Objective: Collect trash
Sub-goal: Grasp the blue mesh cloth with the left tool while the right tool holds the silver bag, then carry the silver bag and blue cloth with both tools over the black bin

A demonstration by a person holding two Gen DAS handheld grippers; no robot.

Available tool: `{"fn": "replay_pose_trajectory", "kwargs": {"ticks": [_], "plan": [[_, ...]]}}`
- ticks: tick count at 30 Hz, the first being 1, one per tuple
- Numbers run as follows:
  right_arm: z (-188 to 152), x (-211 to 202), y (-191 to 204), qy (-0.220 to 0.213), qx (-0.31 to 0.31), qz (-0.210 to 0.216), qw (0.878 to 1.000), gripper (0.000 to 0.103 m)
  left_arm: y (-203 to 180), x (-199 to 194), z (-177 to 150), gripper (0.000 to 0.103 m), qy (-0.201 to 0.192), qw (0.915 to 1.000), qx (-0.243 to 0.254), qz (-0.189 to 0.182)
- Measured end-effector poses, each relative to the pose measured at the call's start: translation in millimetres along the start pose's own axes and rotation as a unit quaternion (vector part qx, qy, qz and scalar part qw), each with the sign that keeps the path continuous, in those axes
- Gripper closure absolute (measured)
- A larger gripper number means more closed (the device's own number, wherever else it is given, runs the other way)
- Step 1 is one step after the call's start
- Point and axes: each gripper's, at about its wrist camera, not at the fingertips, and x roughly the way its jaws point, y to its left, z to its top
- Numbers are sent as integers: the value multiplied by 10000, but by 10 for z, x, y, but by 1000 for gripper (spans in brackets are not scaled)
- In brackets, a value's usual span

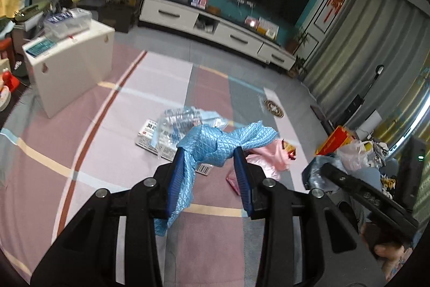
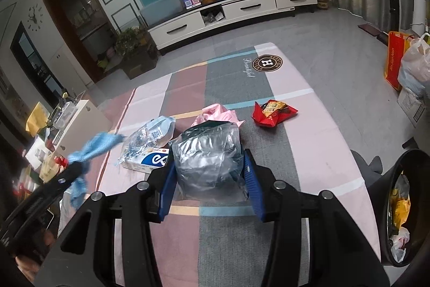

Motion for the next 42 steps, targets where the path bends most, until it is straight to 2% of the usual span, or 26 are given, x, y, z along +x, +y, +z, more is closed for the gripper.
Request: {"fn": "replay_pose_trajectory", "kwargs": {"ticks": [2,8,18,42], "plan": [[2,3,-22,2,22,-42,10000,56,13,-112,-66,65,-127,9999,-66,60],[-8,-41,-45,-68,22,-93,9999,56,86,-267,-219,65,-117,9994,-320,-83],[-67,-75,-82,-112,3,-250,9996,56,-11,-336,-313,65,-193,9997,-169,-17],[-212,-167,-161,-126,100,-309,9994,56,-138,-300,-396,65,-127,9998,67,-151]]}}
